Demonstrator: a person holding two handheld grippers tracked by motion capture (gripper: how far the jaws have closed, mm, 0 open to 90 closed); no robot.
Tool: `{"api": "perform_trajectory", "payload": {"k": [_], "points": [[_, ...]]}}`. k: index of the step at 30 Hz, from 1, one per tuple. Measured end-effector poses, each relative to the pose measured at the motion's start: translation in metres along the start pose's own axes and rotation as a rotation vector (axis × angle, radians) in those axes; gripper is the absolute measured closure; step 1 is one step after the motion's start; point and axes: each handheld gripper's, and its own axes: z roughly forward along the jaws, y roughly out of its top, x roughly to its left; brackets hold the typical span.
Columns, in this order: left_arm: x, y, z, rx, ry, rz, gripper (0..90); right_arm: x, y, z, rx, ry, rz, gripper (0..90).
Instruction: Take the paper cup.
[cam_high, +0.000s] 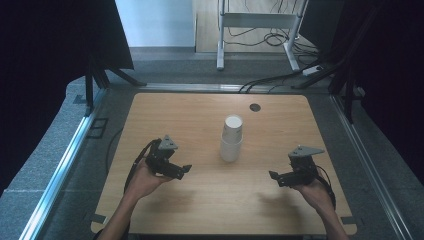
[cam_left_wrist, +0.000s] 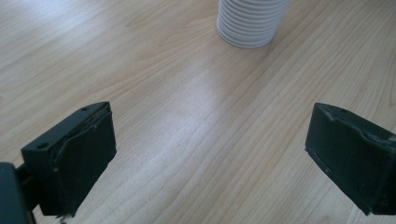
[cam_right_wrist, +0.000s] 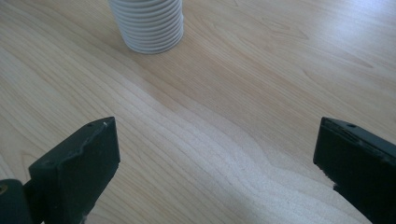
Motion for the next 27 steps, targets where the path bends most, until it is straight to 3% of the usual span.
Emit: {"api": "perform_trajectory", "payload": {"k": [11, 27], "points": [[0.006, 0.018, -0.003, -0.020, -0.027, 0.009, 2.7, -0.002, 0.017, -0.003, 0.010, 0.032, -0.023, 0.5], [0.003, 0.046, 0.007, -0.018, -0.054, 0.073, 3.2, 0.000, 0.052, -0.005, 0.025, 0.078, -0.084, 0.2]]}}
